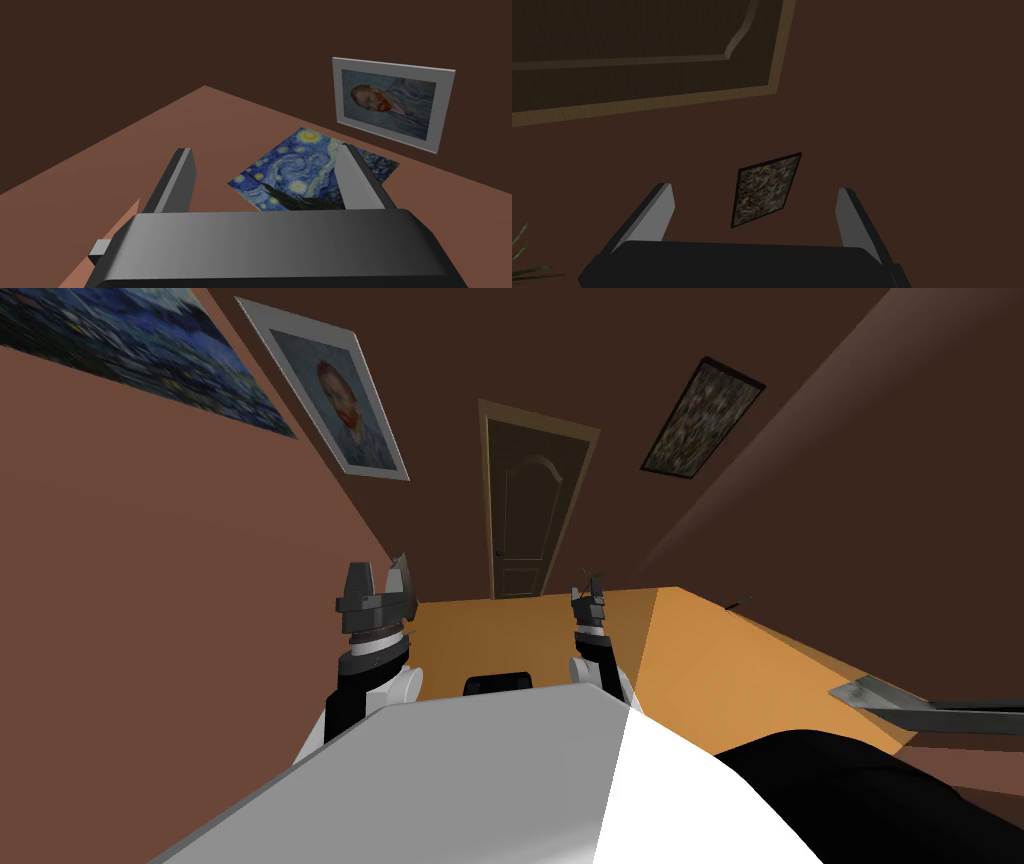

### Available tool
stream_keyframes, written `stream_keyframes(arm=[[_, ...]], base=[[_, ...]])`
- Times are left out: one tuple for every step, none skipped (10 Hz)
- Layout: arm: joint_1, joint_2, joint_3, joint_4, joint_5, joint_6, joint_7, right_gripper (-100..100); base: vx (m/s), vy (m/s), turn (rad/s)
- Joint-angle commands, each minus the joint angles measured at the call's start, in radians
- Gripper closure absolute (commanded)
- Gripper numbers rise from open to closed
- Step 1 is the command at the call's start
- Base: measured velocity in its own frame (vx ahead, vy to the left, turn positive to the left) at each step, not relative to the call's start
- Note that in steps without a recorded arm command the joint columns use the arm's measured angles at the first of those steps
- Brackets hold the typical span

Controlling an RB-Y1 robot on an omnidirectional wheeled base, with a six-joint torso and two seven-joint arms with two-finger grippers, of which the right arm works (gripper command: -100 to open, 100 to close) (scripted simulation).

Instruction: Pull the door open

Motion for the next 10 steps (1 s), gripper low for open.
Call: stream_keyframes(arm=[[-0.011, -0.013, 0.002, 0.03, -0.009, -0.005, 0.004, -100], [-0.018, -0.02, 0.003, 0.047, -0.014, -0.008, 0.006, -100], [-0.024, -0.027, 0.004, 0.065, -0.019, -0.011, 0.009, -100], [-0.034, -0.036, 0.006, 0.09, -0.027, -0.016, 0.012, -100], [-0.038, -0.041, 0.007, 0.102, -0.03, -0.018, 0.014, -100], [-0.048, -0.05, 0.009, 0.127, -0.038, -0.022, 0.017, -100], [-0.054, -0.055, 0.01, 0.143, -0.042, -0.025, 0.019, -100], [-0.066, -0.065, 0.012, 0.174, -0.052, -0.03, 0.023, -100], [-0.071, -0.07, 0.013, 0.19, -0.056, -0.033, 0.025, -100], [-0.077, -0.075, 0.014, 0.205, -0.061, -0.036, 0.027, -100]], base=[[0.093, 0.031, 0.045], [0.16, 0.042, 0.033], [0.178, 0.031, 0.034], [0.183, 0.021, 0.042], [0.15, 0.034, 0.034], [0.148, 0.047, 0.034], [0.148, 0.054, 0.036], [0.143, 0.053, 0.045], [0.131, 0.05, 0.038], [0.111, 0.033, 0.026]])
